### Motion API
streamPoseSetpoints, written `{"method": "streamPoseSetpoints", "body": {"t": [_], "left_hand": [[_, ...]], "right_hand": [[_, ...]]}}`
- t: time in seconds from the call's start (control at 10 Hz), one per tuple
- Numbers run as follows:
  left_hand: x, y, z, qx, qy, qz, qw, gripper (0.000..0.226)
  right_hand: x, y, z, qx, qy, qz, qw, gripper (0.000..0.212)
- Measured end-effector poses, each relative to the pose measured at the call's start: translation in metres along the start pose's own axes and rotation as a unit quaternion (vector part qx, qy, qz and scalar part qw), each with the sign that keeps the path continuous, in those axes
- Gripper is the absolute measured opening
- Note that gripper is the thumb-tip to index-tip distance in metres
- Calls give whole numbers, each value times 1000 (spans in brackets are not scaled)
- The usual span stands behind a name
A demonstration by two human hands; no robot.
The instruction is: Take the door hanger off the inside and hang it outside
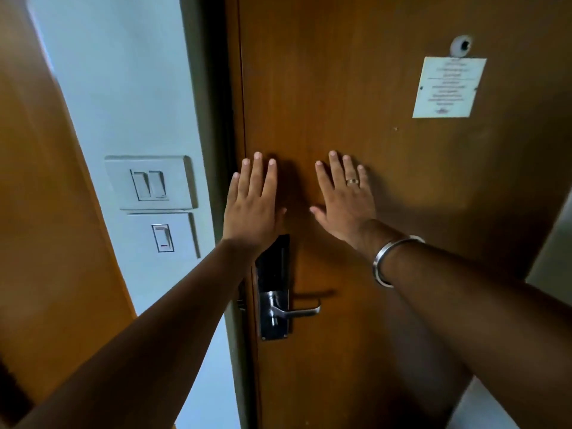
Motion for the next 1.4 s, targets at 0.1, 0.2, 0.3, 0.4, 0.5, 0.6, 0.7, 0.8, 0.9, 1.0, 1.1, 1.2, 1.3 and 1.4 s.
{"method": "streamPoseSetpoints", "body": {"t": [0.1,0.2,0.3,0.4,0.5,0.6,0.7,0.8,0.9,1.0,1.1,1.2,1.3,1.4], "left_hand": [[-10,27,26,-56,-30,17,998,97],[-20,54,42,-122,-51,-7,991,103],[-27,80,57,-171,-67,-10,983,101],[-28,98,71,-187,-103,-5,977,101],[-22,115,77,-175,-131,-17,976,109],[-20,131,84,-160,-137,-16,977,117],[-25,143,91,-157,-137,-3,978,119],[-29,147,88,-139,-123,0,983,118],[-30,148,88,-132,-118,-4,984,116],[-26,142,87,-148,-117,0,982,115],[-25,136,83,-147,-104,3,984,114],[-22,126,73,-148,-99,8,984,112],[-17,112,90,-118,-99,3,988,101],[-16,80,137,-63,-94,10,994,89]], "right_hand": [[5,23,21,10,-30,6,999,101],[8,43,36,20,-39,19,999,103],[11,65,50,28,-37,40,998,104],[10,84,62,39,-21,52,998,104],[9,99,69,60,-23,52,997,103],[12,110,74,86,-30,54,994,101],[14,119,80,114,-29,49,992,96],[14,124,78,140,-35,14,989,93],[14,125,78,153,-32,-2,988,94],[14,117,78,121,-21,-11,992,94],[16,109,74,120,-23,-19,992,95],[23,91,72,119,2,12,993,96],[42,64,89,141,28,33,989,95],[62,23,121,173,39,44,983,99]]}}
Point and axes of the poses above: each hand's wrist, its own z-axis towards the middle knuckle, its own y-axis out of the palm, x = y × z, the point moved 7 cm from there along z, towards the middle knuckle, and after that the axes turned 1 degree about z, right-handed, at the moved point
